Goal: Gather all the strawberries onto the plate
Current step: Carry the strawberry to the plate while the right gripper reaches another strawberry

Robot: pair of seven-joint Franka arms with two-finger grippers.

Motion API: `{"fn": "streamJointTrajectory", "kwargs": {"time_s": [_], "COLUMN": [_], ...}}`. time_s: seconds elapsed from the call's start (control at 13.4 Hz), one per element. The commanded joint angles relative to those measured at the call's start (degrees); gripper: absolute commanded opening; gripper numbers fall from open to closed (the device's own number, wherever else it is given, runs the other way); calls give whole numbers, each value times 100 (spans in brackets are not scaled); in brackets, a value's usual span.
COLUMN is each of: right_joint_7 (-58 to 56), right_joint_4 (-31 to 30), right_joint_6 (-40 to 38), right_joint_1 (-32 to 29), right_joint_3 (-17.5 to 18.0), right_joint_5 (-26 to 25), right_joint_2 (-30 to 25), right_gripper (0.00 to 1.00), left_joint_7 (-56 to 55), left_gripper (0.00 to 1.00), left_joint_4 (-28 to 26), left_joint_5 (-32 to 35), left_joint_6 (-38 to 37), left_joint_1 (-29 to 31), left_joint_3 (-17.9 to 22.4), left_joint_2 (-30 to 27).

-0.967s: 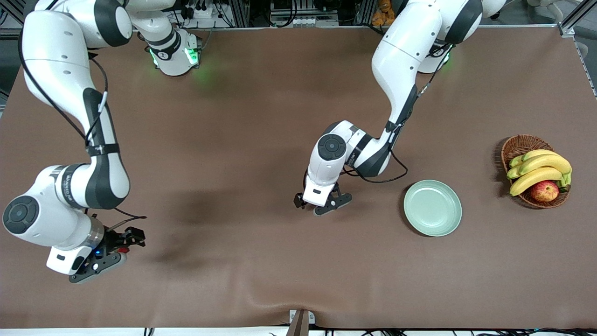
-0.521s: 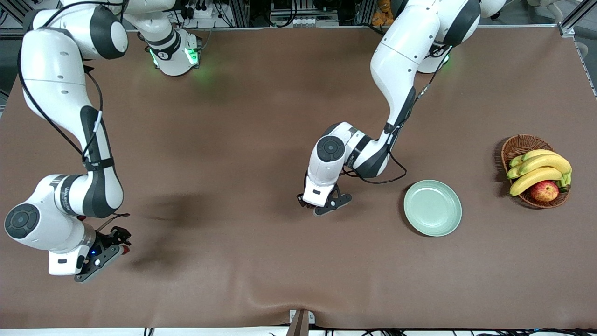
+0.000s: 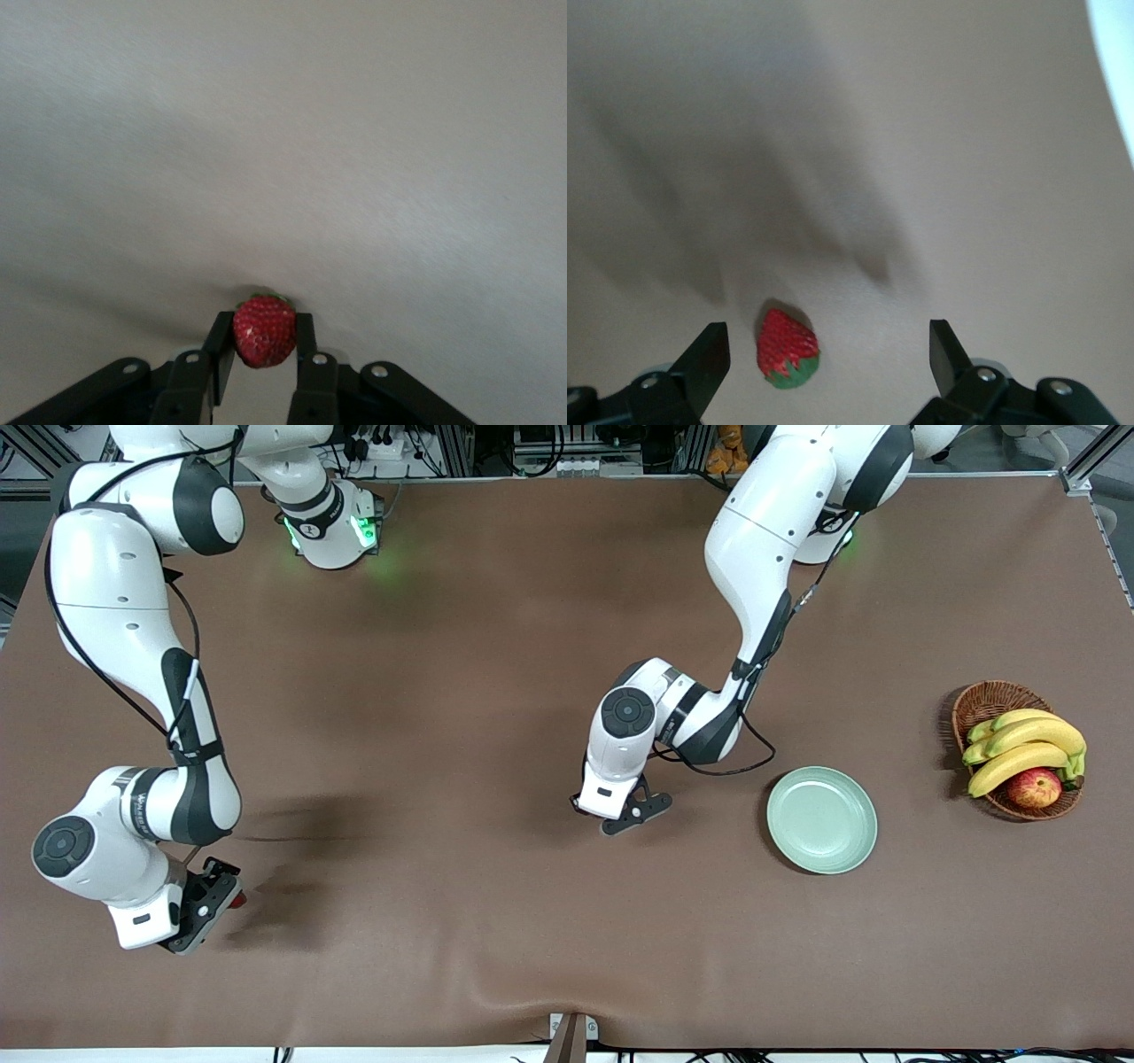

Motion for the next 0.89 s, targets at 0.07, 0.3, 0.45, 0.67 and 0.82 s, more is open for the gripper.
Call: {"fn": "streamJointTrajectory", "kwargs": {"time_s": [0.07,0.3,0.45,0.67,0.82], "right_joint_7": [-476,-397,-397,-406,-406], "right_joint_4": [-322,-322,-322,-322,-313], "right_joint_6": [252,252,252,252,260], "right_joint_1": [-88,-97,-97,-105,-105], "right_joint_3": [102,102,102,102,102], "right_joint_5": [-49,-41,-41,-41,-41], "right_joint_2": [-34,-34,19,54,80], "right_gripper": [100,100,100,100,100], "left_joint_7": [-26,341,1148,2351,3030], "left_gripper": [0,0,0,0,0], "left_joint_4": [8,-1,-10,-27,-211], "left_joint_5": [155,155,147,129,76], "left_joint_6": [-719,-1342,-1826,-2424,-2452], "left_joint_1": [-5,73,441,1302,1715], "left_joint_3": [394,921,932,897,888], "left_joint_2": [-429,-903,-1089,-1212,-1204]}}
